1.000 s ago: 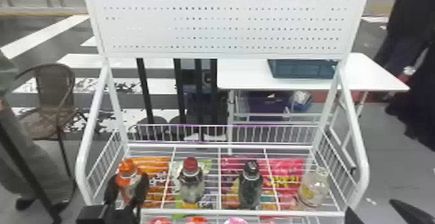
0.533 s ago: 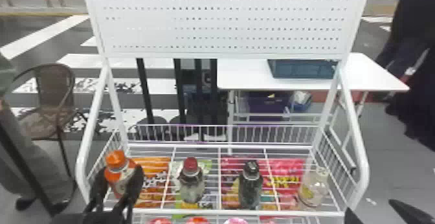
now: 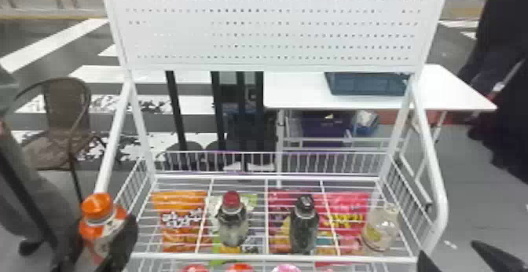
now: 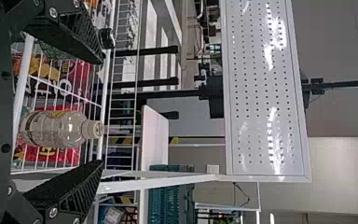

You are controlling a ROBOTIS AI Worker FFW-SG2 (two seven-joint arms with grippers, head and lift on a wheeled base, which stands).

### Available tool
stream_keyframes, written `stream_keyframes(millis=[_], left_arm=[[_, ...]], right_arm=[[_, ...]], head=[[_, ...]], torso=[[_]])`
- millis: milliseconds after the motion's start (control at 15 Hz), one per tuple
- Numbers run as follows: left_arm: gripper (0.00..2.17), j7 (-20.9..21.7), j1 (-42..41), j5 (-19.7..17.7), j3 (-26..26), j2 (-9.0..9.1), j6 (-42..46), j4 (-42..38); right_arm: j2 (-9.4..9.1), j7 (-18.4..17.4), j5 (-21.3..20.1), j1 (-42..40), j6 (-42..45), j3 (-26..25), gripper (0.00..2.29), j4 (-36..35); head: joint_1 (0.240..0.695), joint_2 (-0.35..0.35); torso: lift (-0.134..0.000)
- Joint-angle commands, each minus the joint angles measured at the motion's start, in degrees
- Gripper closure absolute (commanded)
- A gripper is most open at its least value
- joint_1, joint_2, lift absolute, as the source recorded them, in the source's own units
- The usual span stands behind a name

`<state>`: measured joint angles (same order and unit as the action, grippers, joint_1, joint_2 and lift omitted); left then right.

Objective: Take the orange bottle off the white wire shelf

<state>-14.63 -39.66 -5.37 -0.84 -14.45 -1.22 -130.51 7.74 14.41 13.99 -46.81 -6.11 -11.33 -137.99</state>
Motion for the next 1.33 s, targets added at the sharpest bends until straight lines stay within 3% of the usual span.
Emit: stream_keyframes(millis=[0, 467, 1267], left_arm=[[1.16, 0.5, -3.4, 0.1, -1.3, 0.12, -0.3, -3.3], [1.16, 4.1, -10.1, -1.9, -6.4, 0.74, -2.4, -11.3], [1.16, 4.1, -11.0, -2.5, -8.0, 1.79, -2.4, -12.1]], right_arm=[[0.08, 0.0, 0.0, 0.1, 0.0, 0.0, 0.14, 0.0], [0.08, 1.1, -0.1, -1.4, -0.2, -1.3, 0.14, -1.6], [0.08, 2.5, 0.3, -2.7, 0.0, -1.8, 0.14, -2.6]], head=[[0.499, 0.0], [0.499, 0.0], [0.499, 0.0]], torso=[[0.0], [0.0], [0.0]])
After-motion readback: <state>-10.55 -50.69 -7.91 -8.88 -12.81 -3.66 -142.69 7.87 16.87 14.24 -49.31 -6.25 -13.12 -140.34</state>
